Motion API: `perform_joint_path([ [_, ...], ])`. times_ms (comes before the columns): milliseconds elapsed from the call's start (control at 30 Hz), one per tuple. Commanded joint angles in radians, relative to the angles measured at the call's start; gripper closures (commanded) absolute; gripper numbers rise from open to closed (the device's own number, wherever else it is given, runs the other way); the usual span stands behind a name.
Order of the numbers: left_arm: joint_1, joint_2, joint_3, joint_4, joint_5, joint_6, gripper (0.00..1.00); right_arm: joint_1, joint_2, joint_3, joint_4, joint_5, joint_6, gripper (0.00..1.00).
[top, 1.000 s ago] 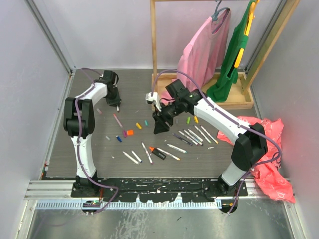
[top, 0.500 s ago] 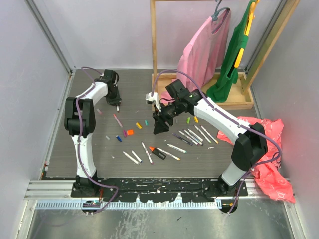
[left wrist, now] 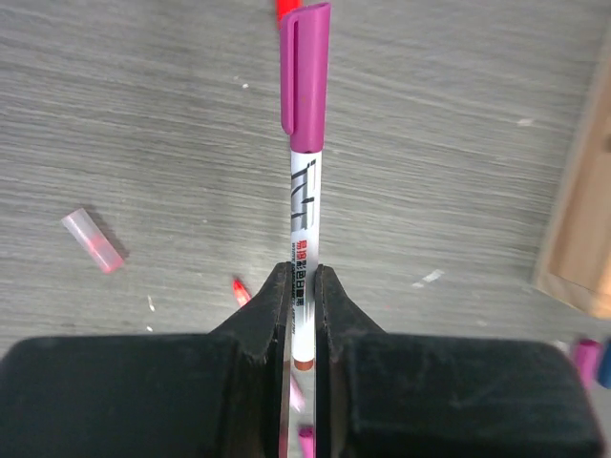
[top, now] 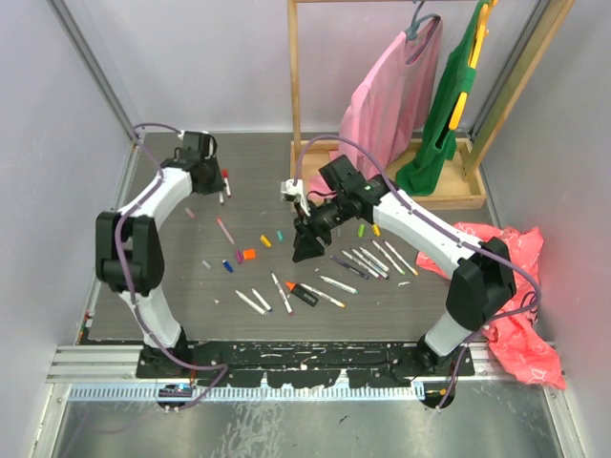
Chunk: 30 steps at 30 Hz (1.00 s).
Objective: Open the pen caps
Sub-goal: Pick up the pen from the center of the board.
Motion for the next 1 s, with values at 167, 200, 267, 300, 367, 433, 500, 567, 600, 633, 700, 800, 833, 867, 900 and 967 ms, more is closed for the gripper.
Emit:
perform_joint_path([
  [167, -0.017, -0.48, -0.438, 0.512, 0.273, -0.145, 1.0, -0.078, -0.211, -0.139, 0.321, -0.094, 0.238, 0.47],
  [200, -0.021, -0.535, -0.522, 0.616, 0.324, -0.181, 1.0, -0.098, -0.237, -0.175, 0.392, -0.093, 0.303, 0.47],
  [267, -0.049, -0.655, -0.658, 0.821, 0.378, -0.247, 1.0, -0.144, -0.286, -0.258, 0.561, -0.103, 0.458, 0.47],
  [300, -0.071, -0.695, -0.713, 0.918, 0.388, -0.265, 1.0, -0.171, -0.312, -0.307, 0.669, -0.115, 0.537, 0.47],
  [367, -0.126, -0.769, -0.8, 1.013, 0.372, -0.282, 1.0, -0.218, -0.35, -0.414, 0.889, -0.145, 0.705, 0.47],
  [433, -0.189, -0.837, -0.875, 1.097, 0.341, -0.295, 1.0, -0.252, -0.367, -0.504, 1.096, -0.174, 0.864, 0.42],
  [500, -0.247, -0.89, -0.924, 1.151, 0.311, -0.305, 1.0, -0.267, -0.369, -0.577, 1.299, -0.195, 1.0, 0.39],
  [567, -0.306, -0.937, -0.96, 1.177, 0.279, -0.31, 1.0, -0.27, -0.377, -0.615, 1.401, -0.202, 1.051, 0.35],
  [600, -0.335, -0.959, -0.975, 1.188, 0.261, -0.308, 1.0, -0.271, -0.378, -0.626, 1.437, -0.207, 1.071, 0.35],
  [633, -0.365, -0.979, -0.993, 1.196, 0.232, -0.308, 1.0, -0.27, -0.378, -0.635, 1.475, -0.211, 1.087, 0.34],
  [700, -0.424, -1.011, -1.02, 1.217, 0.189, -0.308, 1.0, -0.27, -0.376, -0.657, 1.541, -0.215, 1.12, 0.32],
  [800, -0.537, -1.025, -1.035, 1.233, 0.126, -0.289, 1.0, -0.269, -0.369, -0.705, 1.692, -0.213, 1.197, 0.29],
  [833, -0.573, -1.023, -1.037, 1.24, 0.105, -0.279, 1.0, -0.269, -0.368, -0.723, 1.753, -0.21, 1.223, 0.27],
  [867, -0.608, -1.018, -1.037, 1.246, 0.085, -0.266, 1.0, -0.27, -0.368, -0.741, 1.812, -0.207, 1.247, 0.25],
  [900, -0.64, -1.01, -1.031, 1.251, 0.066, -0.253, 1.0, -0.269, -0.368, -0.755, 1.863, -0.203, 1.264, 0.24],
  [967, -0.698, -0.984, -1.017, 1.26, 0.039, -0.226, 1.0, -0.269, -0.368, -0.773, 1.908, -0.195, 1.274, 0.22],
])
